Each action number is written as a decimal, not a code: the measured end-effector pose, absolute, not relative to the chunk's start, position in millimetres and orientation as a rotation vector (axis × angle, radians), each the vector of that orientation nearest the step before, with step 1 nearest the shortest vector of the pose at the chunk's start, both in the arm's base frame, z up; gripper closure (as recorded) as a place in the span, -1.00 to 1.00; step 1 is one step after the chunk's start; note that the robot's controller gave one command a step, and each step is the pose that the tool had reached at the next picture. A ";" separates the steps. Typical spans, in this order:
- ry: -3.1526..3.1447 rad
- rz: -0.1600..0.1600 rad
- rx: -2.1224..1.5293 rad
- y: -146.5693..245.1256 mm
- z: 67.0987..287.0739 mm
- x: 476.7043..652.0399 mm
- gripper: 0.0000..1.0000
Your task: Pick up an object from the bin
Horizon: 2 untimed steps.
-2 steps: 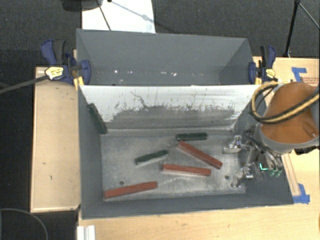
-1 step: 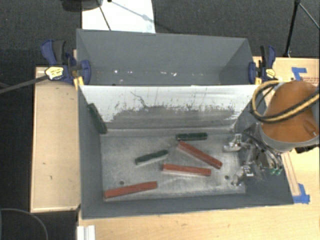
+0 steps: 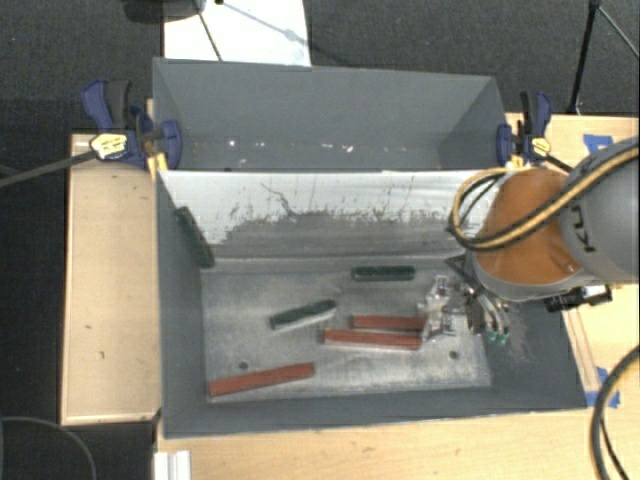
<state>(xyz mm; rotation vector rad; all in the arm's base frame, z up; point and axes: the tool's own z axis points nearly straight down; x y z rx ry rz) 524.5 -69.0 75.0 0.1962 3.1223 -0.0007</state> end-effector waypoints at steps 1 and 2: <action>3.122 -0.001 0.194 -69.0 75.0 524.5 1.00; 3.135 0.000 0.139 -72.5 214.6 532.9 1.00</action>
Offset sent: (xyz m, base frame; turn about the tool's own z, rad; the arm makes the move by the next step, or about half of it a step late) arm 0.0073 -0.0036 0.1387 -0.0371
